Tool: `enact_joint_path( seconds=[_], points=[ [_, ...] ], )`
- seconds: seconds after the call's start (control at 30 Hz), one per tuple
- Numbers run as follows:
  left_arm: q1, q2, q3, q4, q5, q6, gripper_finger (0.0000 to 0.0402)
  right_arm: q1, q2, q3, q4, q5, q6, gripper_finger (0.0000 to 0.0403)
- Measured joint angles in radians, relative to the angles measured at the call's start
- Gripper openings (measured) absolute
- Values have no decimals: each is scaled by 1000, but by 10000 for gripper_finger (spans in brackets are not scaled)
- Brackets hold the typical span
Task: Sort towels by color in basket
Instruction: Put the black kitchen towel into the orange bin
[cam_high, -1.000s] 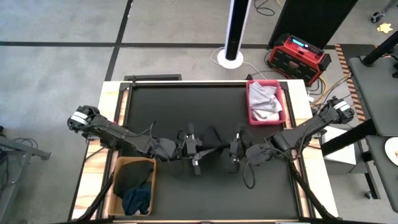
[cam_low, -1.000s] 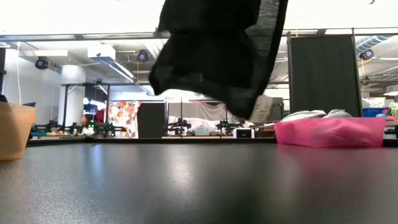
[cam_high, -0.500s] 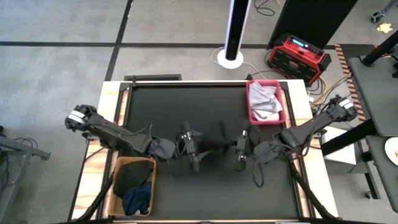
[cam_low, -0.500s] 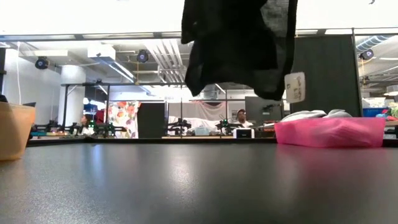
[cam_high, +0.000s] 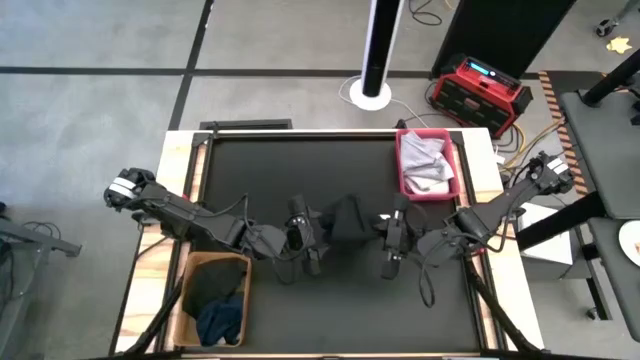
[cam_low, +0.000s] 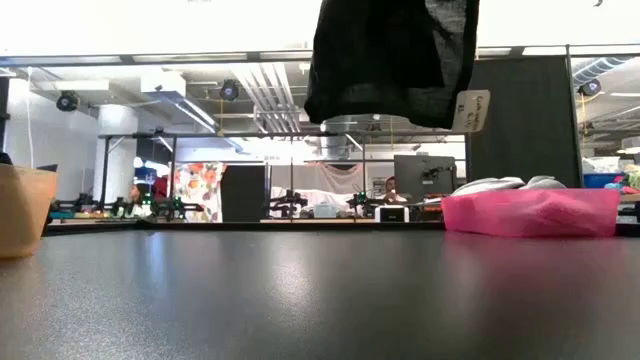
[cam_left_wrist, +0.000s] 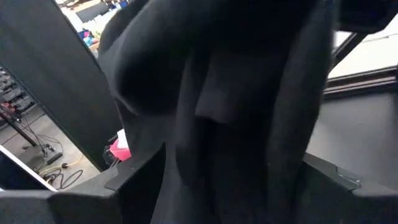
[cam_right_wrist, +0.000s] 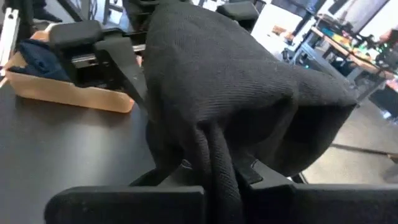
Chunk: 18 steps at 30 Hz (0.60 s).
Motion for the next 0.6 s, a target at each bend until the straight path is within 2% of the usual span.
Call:
enact_joint_path(
  seconds=[0.17,0.3,0.4,0.5,0.6],
  points=[
    [1,1,-1,-2,11,2,276,29,0,2,54,-18,-59,9],
    [3,2,-1,-2,84,2,276,41,1,-1,138,-75,-121,9],
    [3,2,-2,-1,113,2,273,41,1,-1,161,-80,-147,8],
    [3,2,-2,0,113,2,259,40,2,-2,165,-79,-161,8],
    [3,2,-2,0,112,2,225,41,4,-2,165,-84,-179,8]
  ],
)
